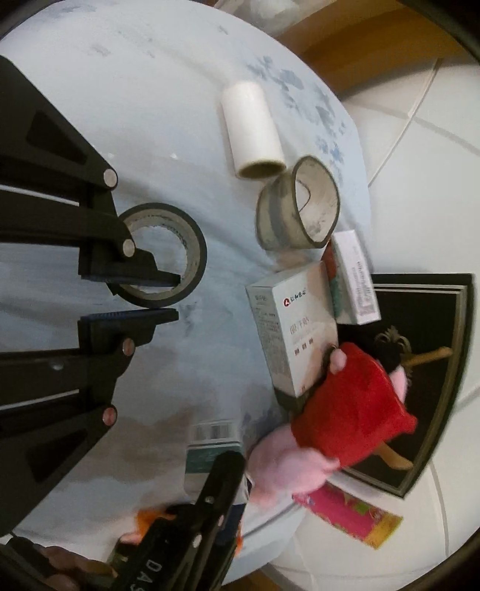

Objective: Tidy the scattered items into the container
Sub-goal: 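Close the left tool on the tape roll while the right tool grips the white box, lift both, then carry the tape roll and white box over the blue crate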

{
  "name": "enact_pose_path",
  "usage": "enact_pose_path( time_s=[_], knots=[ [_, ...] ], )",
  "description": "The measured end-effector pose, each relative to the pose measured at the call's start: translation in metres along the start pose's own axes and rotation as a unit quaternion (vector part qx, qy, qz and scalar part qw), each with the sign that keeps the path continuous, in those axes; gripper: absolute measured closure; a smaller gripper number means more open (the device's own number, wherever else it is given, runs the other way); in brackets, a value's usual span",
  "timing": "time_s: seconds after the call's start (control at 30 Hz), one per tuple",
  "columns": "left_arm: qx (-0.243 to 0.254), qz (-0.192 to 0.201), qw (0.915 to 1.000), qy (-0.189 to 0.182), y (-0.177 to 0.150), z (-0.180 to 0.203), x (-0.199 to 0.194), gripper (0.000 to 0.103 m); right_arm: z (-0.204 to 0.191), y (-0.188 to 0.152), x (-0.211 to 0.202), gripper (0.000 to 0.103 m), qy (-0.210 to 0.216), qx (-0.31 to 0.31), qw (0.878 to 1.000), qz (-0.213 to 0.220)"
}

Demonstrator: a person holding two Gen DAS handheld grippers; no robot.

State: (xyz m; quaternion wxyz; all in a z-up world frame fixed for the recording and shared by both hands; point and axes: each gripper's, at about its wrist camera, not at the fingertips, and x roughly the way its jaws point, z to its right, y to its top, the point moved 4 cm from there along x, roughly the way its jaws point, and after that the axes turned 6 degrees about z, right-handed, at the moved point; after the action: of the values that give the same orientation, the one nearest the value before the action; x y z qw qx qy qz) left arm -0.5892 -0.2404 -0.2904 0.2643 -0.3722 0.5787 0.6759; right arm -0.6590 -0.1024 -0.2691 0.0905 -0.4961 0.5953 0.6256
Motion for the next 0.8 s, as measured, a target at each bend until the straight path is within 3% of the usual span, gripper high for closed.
enact_pose_path(
  time_s=[0.27,0.53,0.77,0.8],
  knots=[
    [-0.007,0.026,0.9996,0.002,-0.010,-0.009,-0.071,0.091,-0.022,-0.021,-0.065,0.066,-0.001,-0.004,1.000,0.004],
    [-0.005,0.058,0.9983,-0.008,-0.025,-0.005,-0.143,0.091,-0.048,-0.033,-0.146,0.066,-0.009,-0.019,0.999,0.044],
    [0.004,0.096,0.9952,-0.017,-0.013,0.008,-0.199,0.091,-0.062,-0.040,-0.221,0.066,-0.024,-0.030,0.996,0.077],
    [0.005,0.100,0.9949,-0.018,-0.031,0.020,-0.209,0.091,-0.063,-0.041,-0.233,0.066,-0.025,-0.031,0.996,0.083]
  ],
)
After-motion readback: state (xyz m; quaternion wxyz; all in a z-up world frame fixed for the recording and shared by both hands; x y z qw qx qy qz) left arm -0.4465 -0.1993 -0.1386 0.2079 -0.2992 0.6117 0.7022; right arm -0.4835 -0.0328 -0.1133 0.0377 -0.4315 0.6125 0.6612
